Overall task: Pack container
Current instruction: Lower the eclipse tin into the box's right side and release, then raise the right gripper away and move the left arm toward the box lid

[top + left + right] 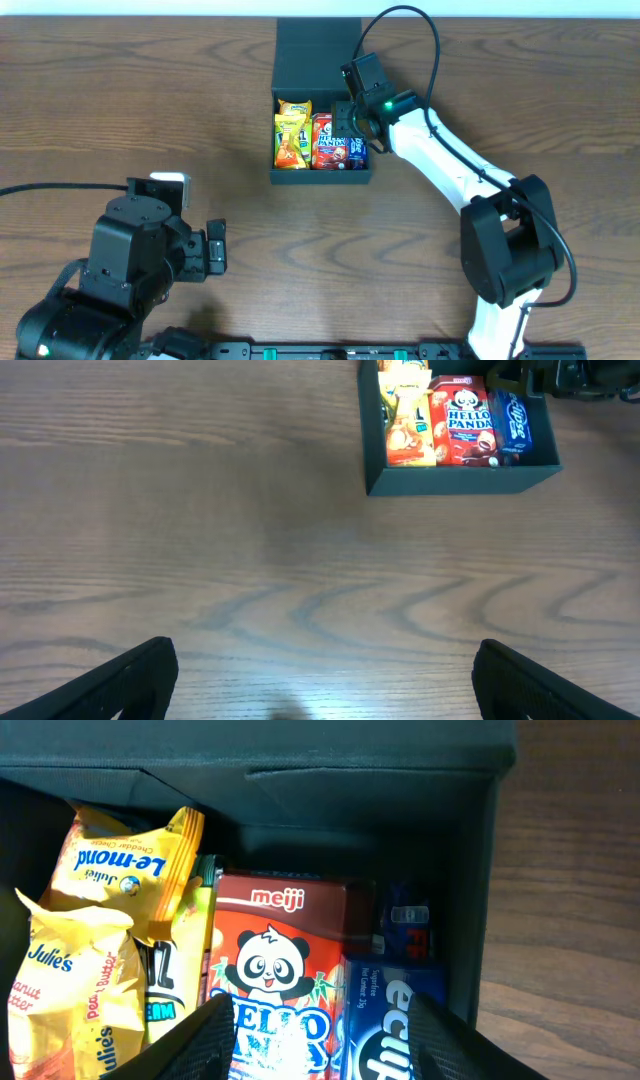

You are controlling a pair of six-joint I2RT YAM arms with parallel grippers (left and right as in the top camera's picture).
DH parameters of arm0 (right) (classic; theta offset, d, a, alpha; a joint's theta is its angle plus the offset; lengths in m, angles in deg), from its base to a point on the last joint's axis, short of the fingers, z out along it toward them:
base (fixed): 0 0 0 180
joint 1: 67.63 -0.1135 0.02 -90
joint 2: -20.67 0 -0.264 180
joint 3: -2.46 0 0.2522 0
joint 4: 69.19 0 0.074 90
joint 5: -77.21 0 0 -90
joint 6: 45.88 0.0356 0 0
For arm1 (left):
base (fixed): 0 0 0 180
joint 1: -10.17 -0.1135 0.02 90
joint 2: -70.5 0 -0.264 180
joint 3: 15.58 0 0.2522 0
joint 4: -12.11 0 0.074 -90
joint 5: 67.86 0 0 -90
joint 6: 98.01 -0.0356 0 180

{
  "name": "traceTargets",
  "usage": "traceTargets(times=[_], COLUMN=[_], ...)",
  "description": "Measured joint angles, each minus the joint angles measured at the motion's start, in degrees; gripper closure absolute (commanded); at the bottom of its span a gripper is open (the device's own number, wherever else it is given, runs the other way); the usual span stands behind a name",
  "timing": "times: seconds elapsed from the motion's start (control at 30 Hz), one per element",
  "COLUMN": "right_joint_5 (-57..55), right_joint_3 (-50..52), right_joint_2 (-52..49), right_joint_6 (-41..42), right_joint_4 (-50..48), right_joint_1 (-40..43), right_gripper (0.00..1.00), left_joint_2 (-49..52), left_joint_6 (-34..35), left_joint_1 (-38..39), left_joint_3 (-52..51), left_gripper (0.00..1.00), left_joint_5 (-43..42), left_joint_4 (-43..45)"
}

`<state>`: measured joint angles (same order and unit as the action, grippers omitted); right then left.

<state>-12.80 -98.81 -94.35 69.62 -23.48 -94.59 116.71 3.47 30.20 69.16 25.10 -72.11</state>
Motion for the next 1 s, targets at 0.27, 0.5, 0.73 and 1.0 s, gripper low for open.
traceTargets(times=[0.27, 0.5, 0.73, 1.0], right_joint_5=[1.73, 2.1, 3.06, 3.08], right_joint_3=[-1.9, -2.47, -3.3, -3.26], right_joint_2=[1.03, 7.65, 9.64, 9.66], right_joint_6=[-0.04, -1.01, -1.09, -1.55], right_joint_4=[0.42, 0.09, 0.39, 0.28], right_joint_1=[0.0, 0.33, 6.03, 14.21], right_gripper=[0.37, 0.69, 0.99, 0.98], left_joint_2=[0.0, 0.0, 0.0, 0.0], left_joint_6=[0.02, 0.0, 0.02, 0.0], left_joint_1=[0.0, 0.0, 0.0, 0.0], left_joint_3=[0.0, 0.0, 0.0, 0.0], left_gripper=[0.05, 0.05, 0.05, 0.05], left_joint_5=[0.02, 0.0, 0.0, 2.05], left_joint_4=[0.0, -0.02, 0.0, -0.02])
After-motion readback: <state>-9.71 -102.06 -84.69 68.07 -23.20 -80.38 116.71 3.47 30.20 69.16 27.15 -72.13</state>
